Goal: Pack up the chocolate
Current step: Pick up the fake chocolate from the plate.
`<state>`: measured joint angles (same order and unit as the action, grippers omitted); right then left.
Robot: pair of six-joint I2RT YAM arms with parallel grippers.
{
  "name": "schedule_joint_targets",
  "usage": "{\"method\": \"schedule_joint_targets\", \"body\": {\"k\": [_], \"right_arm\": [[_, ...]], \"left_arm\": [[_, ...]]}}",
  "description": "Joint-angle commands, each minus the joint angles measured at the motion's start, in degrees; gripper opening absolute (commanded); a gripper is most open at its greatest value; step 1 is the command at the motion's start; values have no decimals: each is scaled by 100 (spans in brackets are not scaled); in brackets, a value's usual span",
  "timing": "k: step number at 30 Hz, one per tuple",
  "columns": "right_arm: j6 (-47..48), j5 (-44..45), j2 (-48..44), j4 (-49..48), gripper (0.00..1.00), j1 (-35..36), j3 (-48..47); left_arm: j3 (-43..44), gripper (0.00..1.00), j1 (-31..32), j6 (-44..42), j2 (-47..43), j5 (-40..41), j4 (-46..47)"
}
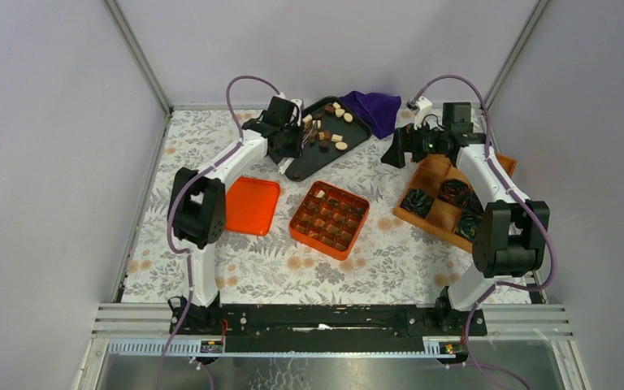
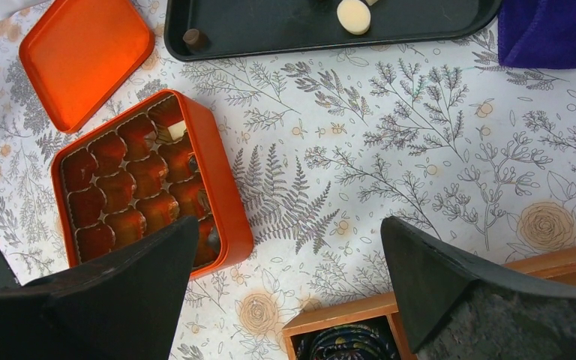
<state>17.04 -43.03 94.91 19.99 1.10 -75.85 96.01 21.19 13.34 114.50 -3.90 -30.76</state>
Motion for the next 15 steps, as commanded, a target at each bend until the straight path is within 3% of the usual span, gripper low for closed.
{"method": "schedule_joint_targets", "body": {"k": [1, 15], "right_arm": [[-84, -95, -204, -232, 100, 5, 35], [-91, -158, -226, -252, 100, 4, 145]], "left_arm": [[416, 38, -36, -265, 188, 196, -236], [832, 40, -37, -390, 639, 200, -486]]}}
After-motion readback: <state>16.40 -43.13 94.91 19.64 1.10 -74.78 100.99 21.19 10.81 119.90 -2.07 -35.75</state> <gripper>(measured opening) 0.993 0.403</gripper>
